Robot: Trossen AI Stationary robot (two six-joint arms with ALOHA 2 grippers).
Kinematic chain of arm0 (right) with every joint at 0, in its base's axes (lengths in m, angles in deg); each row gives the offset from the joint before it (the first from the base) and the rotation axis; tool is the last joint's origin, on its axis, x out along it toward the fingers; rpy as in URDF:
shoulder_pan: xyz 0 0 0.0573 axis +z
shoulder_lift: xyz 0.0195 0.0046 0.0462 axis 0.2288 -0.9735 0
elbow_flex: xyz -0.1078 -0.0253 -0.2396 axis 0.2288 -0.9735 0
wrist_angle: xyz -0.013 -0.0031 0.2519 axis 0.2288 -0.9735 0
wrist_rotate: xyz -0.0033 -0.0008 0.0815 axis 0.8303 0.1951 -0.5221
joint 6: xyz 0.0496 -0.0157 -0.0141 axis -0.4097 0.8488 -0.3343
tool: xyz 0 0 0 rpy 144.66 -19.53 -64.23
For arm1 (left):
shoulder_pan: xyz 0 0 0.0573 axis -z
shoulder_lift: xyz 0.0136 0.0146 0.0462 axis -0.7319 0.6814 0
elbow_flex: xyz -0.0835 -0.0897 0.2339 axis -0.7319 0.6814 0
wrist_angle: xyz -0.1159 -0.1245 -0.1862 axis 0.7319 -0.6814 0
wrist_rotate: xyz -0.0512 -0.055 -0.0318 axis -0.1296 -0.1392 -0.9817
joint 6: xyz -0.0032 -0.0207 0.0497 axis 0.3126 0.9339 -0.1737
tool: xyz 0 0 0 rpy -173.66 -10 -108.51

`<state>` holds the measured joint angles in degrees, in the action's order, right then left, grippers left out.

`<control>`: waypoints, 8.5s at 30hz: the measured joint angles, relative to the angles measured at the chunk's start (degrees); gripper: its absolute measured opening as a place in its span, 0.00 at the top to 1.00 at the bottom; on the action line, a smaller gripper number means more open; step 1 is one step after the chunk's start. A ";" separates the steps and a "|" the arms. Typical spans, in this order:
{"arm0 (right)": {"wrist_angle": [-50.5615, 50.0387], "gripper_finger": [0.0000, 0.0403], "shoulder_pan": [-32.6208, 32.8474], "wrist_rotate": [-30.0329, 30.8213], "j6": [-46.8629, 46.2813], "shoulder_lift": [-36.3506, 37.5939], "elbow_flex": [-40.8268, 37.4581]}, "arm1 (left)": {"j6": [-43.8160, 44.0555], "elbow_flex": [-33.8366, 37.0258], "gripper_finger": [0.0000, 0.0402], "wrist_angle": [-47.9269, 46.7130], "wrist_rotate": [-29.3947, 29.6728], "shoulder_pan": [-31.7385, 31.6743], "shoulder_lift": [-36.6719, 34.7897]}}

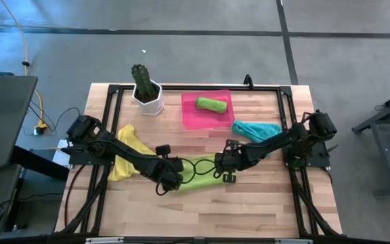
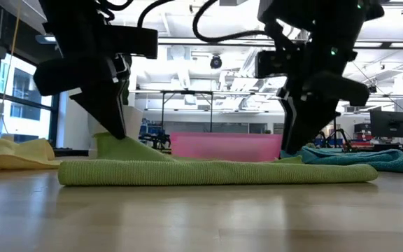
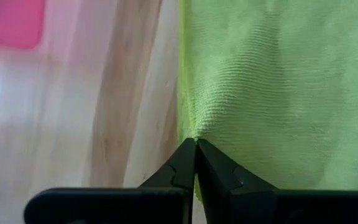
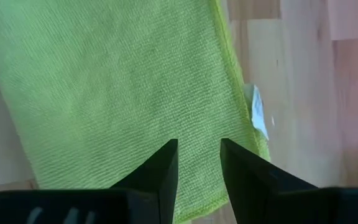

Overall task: Roll microfiber towels into tight, uniform cylinder then place into a basket
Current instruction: Roll the light green microfiber cloth

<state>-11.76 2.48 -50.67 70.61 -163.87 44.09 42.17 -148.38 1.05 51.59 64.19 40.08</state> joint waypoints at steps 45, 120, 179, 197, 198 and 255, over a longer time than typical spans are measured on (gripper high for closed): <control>0.72 0.72 -1.47 -0.55 -2.69 -0.02 -0.93 | 9.22 -0.22 0.71 15.16 -9.50 2.45 8.76; -2.75 0.72 -1.62 -2.73 7.28 2.97 -4.40 | -4.01 -3.63 0.83 25.14 7.27 0.15 7.66; 35.61 0.72 5.68 -9.03 0.40 -5.25 -8.44 | 1.57 -3.93 0.83 40.13 -1.41 12.98 6.01; 26.09 0.72 5.68 -9.00 7.67 -1.53 -8.42 | 2.64 -3.93 0.83 40.12 -1.82 13.08 6.01; 26.74 0.72 5.68 -9.00 7.65 -1.87 -8.42 | 2.89 -3.93 0.83 40.13 -1.82 13.21 6.01; 34.12 0.72 1.93 -10.66 21.78 -2.09 -8.42 | 18.38 3.57 0.68 5.86 6.99 -4.60 5.99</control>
<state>22.35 4.41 -61.33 92.39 -165.96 35.67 60.55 -144.82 6.91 58.58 59.59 46.07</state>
